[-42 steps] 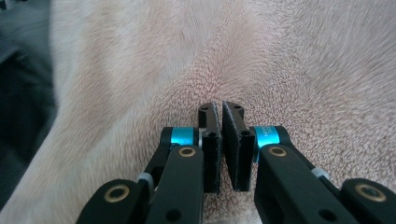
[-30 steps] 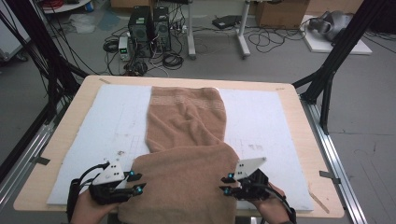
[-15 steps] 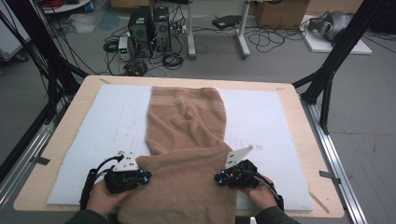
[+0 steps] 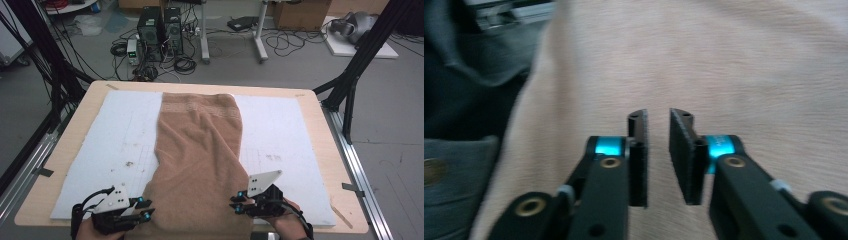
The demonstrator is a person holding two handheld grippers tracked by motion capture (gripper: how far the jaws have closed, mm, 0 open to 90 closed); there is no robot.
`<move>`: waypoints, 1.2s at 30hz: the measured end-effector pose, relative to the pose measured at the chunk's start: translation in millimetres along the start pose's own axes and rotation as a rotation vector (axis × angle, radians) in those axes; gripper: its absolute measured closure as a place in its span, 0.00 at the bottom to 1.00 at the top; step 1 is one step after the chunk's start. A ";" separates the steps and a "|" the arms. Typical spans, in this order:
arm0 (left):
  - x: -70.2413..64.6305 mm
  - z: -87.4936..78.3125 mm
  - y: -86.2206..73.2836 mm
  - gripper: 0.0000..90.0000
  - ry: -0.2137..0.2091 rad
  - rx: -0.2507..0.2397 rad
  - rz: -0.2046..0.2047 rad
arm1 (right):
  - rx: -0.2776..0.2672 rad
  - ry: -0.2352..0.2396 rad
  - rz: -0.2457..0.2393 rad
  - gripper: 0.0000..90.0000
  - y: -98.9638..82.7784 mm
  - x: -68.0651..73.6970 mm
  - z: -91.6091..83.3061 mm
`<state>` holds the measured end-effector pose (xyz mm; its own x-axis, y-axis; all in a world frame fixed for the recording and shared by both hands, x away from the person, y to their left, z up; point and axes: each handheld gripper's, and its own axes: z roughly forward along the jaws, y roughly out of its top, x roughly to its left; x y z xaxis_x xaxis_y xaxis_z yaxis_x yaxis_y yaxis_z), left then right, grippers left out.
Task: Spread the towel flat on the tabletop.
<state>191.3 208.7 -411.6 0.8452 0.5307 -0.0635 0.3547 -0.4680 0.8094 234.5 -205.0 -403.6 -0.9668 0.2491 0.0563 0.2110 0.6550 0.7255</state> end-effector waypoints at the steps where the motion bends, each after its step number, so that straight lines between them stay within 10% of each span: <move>1: 5.9 2.5 2.5 0.75 0.011 -0.005 -0.006 | -0.001 -0.020 0.006 0.82 -1.0 -4.0 -1.5; 9: 52.5 47.5 8.9 0.72 0.040 0.095 -0.047 | 0.061 -0.031 0.082 0.74 -13.5 -29.3 24.0; 11: 49.5 55.0 6.8 0.88 0.038 0.111 -0.013 | 0.074 -0.035 0.065 0.82 -13.4 -27.7 32.7; 17: 37.2 39.4 3.1 0.99 0.106 0.100 0.027 | 0.105 -0.017 0.045 0.96 -6.4 -26.4 34.2; 27: 20.0 0.9 -19.0 0.88 0.129 0.069 0.013 | 0.055 0.050 0.012 0.84 4.7 -14.5 34.5; 36: 42.4 27.5 7.5 0.71 0.081 0.029 -0.011 | -0.022 -0.161 0.144 0.79 10.7 -71.1 2.2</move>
<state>240.8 208.3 -424.3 0.8067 0.5904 -0.0240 0.3761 -0.4817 0.7915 305.9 -214.1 -401.3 -0.8913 0.4506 0.0513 0.3401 0.5892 0.7329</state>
